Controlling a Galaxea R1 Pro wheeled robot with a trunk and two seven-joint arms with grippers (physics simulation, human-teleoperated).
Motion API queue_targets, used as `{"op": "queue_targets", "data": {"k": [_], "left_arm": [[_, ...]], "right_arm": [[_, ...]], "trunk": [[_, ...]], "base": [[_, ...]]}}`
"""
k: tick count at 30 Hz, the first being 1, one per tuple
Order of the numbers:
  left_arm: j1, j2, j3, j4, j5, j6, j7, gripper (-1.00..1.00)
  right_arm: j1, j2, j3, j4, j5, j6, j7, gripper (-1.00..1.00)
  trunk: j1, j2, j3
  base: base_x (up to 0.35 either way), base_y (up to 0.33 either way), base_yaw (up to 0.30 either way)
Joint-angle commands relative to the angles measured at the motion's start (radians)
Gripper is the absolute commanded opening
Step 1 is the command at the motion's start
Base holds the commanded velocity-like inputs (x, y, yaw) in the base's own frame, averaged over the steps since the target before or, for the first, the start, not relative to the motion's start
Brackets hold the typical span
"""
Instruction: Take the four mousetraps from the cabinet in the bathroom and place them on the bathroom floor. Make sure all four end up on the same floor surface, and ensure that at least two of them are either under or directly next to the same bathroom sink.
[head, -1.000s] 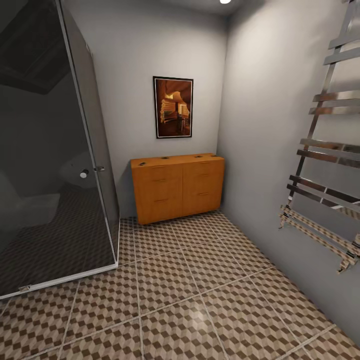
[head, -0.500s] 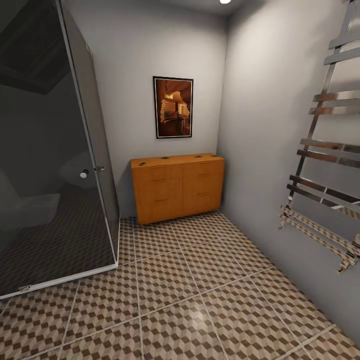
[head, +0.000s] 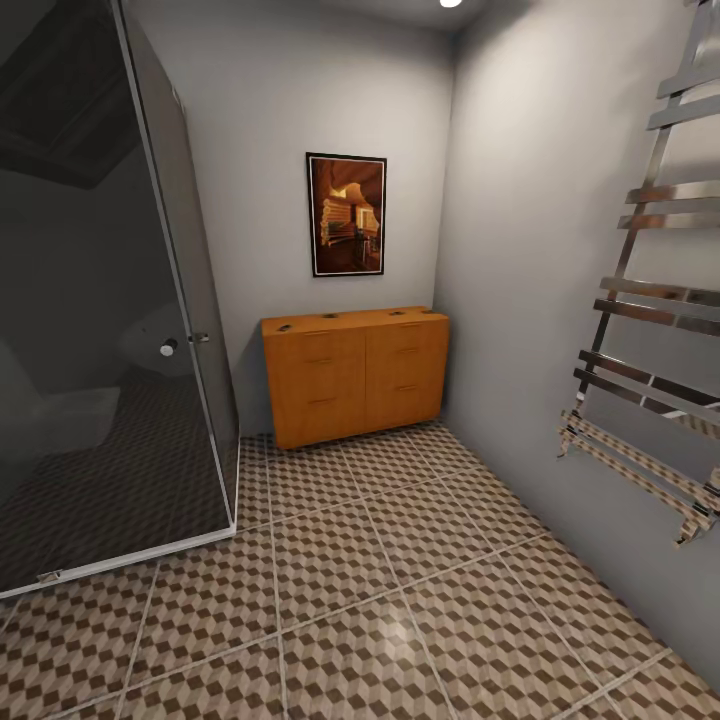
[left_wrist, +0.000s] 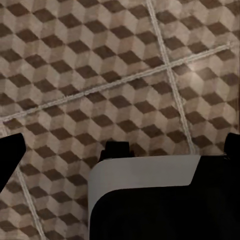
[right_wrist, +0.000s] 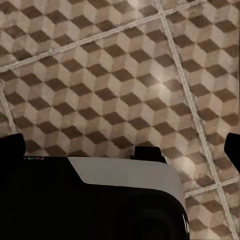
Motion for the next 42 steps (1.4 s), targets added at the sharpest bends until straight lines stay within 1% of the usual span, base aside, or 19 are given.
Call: {"op": "queue_targets", "data": {"k": [1, 4, 5, 9, 10, 16, 18, 19, 25, 26, 31, 32, 36, 39, 42], "left_arm": [[0.000, 0.000, 0.001, -0.017, 0.000, -0.001, 0.000, 1.00], [0.000, 0.000, 0.002, -0.065, 0.000, -0.001, 0.000, 1.00], [0.000, 0.000, 0.002, -0.096, 0.000, 0.000, 0.000, 1.00], [0.000, 0.000, 0.002, -0.174, -0.002, 0.001, 0.001, 1.00], [-0.001, 0.000, 0.002, -0.225, -0.003, 0.001, 0.002, 1.00], [-0.001, 0.002, 0.002, -0.381, -0.005, 0.006, 0.018, 1.00], [-0.001, 0.002, 0.002, -0.421, -0.005, 0.007, 0.031, 1.00], [-0.001, 0.002, 0.002, -0.448, -0.004, 0.008, 0.046, 1.00], [-0.002, -0.001, 0.002, -0.494, -0.002, 0.008, 0.080, 1.00], [-0.002, -0.002, 0.002, -0.509, -0.001, 0.008, 0.085, 1.00], [-0.002, -0.004, 0.002, -0.547, -0.001, 0.009, 0.091, 1.00], [-0.002, -0.004, 0.002, -0.557, -0.001, 0.010, 0.092, 1.00], [-0.003, -0.004, 0.002, -0.573, -0.002, 0.010, 0.093, 1.00], [-0.003, -0.005, 0.002, -0.598, -0.002, 0.011, 0.093, 1.00], [-0.003, -0.005, 0.002, -0.635, -0.002, 0.012, 0.094, 1.00]], "right_arm": [[-0.001, 0.000, 0.000, -0.011, 0.000, -0.005, 0.000, 1.00], [-0.001, 0.000, 0.000, -0.058, 0.002, -0.009, -0.001, 1.00], [-0.001, 0.000, 0.000, -0.071, 0.002, -0.010, -0.002, 1.00], [-0.001, -0.001, 0.000, -0.139, 0.004, -0.008, -0.007, 1.00], [-0.001, -0.003, 0.000, -0.178, 0.004, -0.007, -0.015, 1.00], [-0.001, -0.011, 0.000, -0.313, 0.007, 0.006, -0.063, 1.00], [-0.001, -0.012, 0.000, -0.362, 0.014, 0.020, -0.080, 1.00], [-0.001, -0.013, 0.000, -0.406, 0.024, 0.041, -0.093, 1.00], [-0.001, -0.013, 0.000, -0.509, 0.056, 0.109, -0.108, 1.00], [-0.001, -0.014, 0.000, -0.540, 0.063, 0.121, -0.110, 1.00], [-0.002, -0.013, 0.000, -0.620, 0.072, 0.138, -0.114, 1.00], [-0.003, -0.013, 0.000, -0.654, 0.074, 0.142, -0.115, 1.00], [-0.010, -0.012, 0.000, -0.725, 0.075, 0.163, -0.117, 1.00], [-0.026, -0.011, 0.000, -0.792, 0.076, 0.204, -0.117, 1.00], [-0.050, -0.011, 0.000, -0.856, 0.075, 0.269, -0.116, 1.00]], "trunk": [[0.000, -0.001, -0.001], [0.000, -0.001, -0.001], [0.000, -0.001, -0.001], [0.000, -0.001, -0.001], [0.000, -0.001, -0.001], [0.000, -0.001, -0.001], [0.000, -0.001, -0.001], [0.000, -0.001, -0.001], [0.000, -0.001, -0.001], [0.000, -0.001, -0.001], [0.000, -0.001, -0.001], [0.000, -0.001, -0.001], [0.000, -0.001, -0.001], [0.000, -0.001, -0.001], [0.000, -0.001, -0.001]], "base": [[0.000, 0.000, 0.000], [0.000, 0.000, 0.000], [0.000, 0.000, 0.000], [0.000, 0.000, 0.000], [0.000, 0.000, 0.000], [0.000, 0.000, 0.000], [0.000, 0.000, 0.000], [0.000, 0.000, 0.000], [0.000, 0.000, 0.000], [0.000, 0.000, 0.000], [0.000, 0.000, 0.000], [0.000, 0.000, 0.000], [0.000, 0.000, 0.000], [0.000, 0.000, 0.000], [0.000, 0.000, 0.000]]}}
